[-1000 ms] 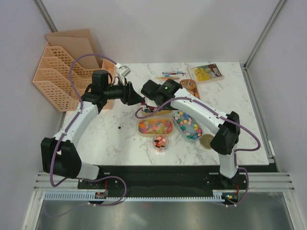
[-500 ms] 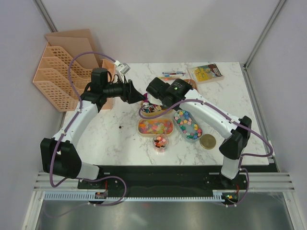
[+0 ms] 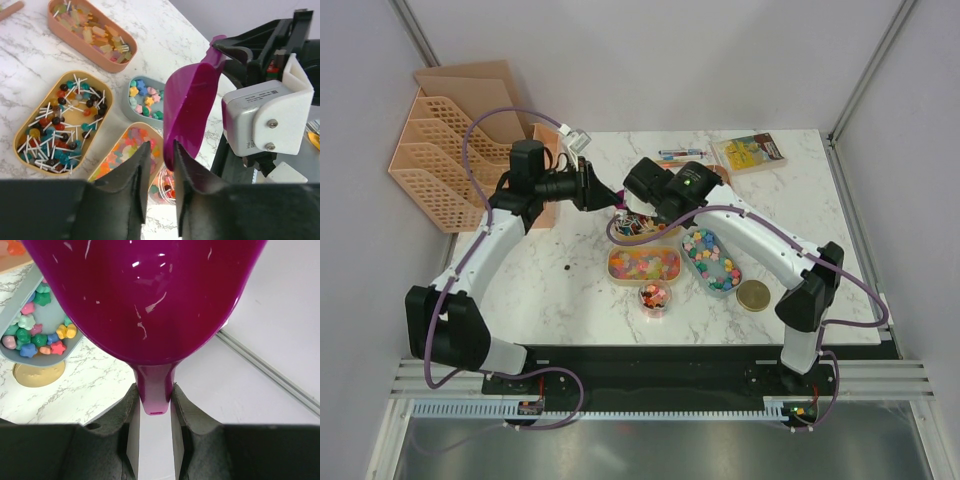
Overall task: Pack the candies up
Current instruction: Adjust the spatula.
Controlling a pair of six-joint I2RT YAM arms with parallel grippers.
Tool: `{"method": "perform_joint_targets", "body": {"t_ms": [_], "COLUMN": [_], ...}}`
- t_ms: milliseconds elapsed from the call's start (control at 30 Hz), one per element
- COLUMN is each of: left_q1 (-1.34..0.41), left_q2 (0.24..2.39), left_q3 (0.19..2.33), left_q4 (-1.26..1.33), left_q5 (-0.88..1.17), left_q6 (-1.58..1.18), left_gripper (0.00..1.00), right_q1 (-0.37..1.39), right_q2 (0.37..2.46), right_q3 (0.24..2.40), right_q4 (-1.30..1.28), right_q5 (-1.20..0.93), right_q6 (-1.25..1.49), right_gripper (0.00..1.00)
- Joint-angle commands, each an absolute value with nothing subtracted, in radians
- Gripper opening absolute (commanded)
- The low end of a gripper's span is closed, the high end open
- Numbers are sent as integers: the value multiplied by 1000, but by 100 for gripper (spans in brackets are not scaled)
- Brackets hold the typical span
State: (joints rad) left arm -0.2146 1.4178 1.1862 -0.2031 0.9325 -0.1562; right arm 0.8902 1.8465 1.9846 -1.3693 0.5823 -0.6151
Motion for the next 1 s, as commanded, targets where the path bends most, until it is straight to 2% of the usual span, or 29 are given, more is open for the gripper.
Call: {"method": "perform_joint_targets", "body": {"t_ms": [0,67,100,133,300,367,433,500,533,567,600,767,833,967], "left_q1": [-212,-212,-212,-212,-189,-180,-166,-158,-156,-153,-152,-153,-152,-150], "left_q2": [1433,1440,1439,1436,1451,1462,1482,1505,1514,1522,1529,1574,1585,1601], "left_q3": [1200,1197,1193,1193,1215,1227,1239,1242,1239,1236,1224,1209,1203,1193], "left_q4": [-120,-84,-78,-80,-84,-83,-71,-45,-20,-5,79,163,169,169], "left_q5": [1064,1124,1134,1137,1247,1307,1342,1399,1417,1454,1471,1541,1551,1539], "left_q6": [-236,-277,-284,-285,-322,-334,-348,-374,-391,-447,-477,-580,-587,-588], "left_gripper": [29,23,6,2,2,2,2,2,2,2,2,2,2,2], "right_q1": [897,899,899,897,893,875,851,806,787,747,729,576,566,566], "right_q2": [1859,1876,1882,1885,1865,1826,1784,1703,1669,1576,1518,1131,1083,1081], "right_q3": [2037,2049,2054,2062,2053,2037,2004,1948,1922,1837,1780,1406,1370,1437], "right_q4": [-1359,-1355,-1355,-1355,-1338,-1332,-1333,-1318,-1303,-1242,-1195,-886,-848,-850], "right_q5": [588,577,572,568,558,540,476,381,339,289,229,-72,-162,-308], "right_q6": [-588,-581,-577,-580,-583,-568,-548,-548,-554,-589,-609,-777,-819,-839], "right_gripper": [0,0,0,0,0,13,40,52,54,65,68,70,71,70]}}
